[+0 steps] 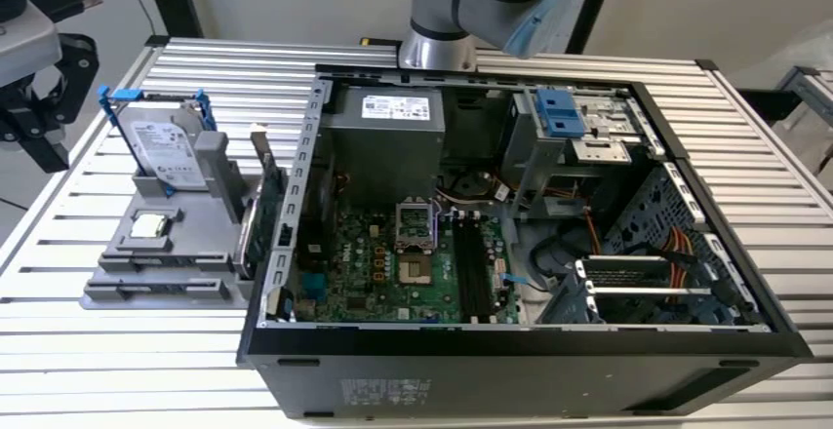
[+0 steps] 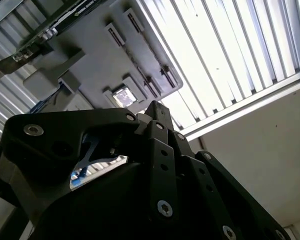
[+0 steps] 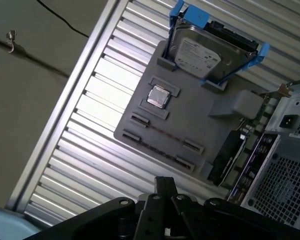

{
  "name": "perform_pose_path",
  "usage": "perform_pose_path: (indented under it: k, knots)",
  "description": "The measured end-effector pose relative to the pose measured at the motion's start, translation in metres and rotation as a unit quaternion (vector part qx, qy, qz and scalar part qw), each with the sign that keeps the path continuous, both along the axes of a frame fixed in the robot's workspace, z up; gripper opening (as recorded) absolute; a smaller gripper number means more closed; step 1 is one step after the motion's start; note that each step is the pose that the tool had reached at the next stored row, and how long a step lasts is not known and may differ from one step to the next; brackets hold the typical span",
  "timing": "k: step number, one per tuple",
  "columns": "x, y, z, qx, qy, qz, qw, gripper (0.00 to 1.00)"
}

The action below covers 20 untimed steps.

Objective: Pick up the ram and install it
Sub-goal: 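Pick up the ram and move it above insertion slot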

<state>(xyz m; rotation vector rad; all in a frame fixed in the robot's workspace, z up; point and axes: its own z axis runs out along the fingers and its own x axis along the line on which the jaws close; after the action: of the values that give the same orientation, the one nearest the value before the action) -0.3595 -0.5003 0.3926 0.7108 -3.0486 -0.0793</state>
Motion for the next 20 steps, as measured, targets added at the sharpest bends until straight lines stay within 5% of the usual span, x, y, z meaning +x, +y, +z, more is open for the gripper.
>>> perform_pose_path:
  k: [20]
  knots:
    - [0.0000, 0.0000, 0.0000, -0.0001, 0.0000, 0.037, 0.9993, 0.00]
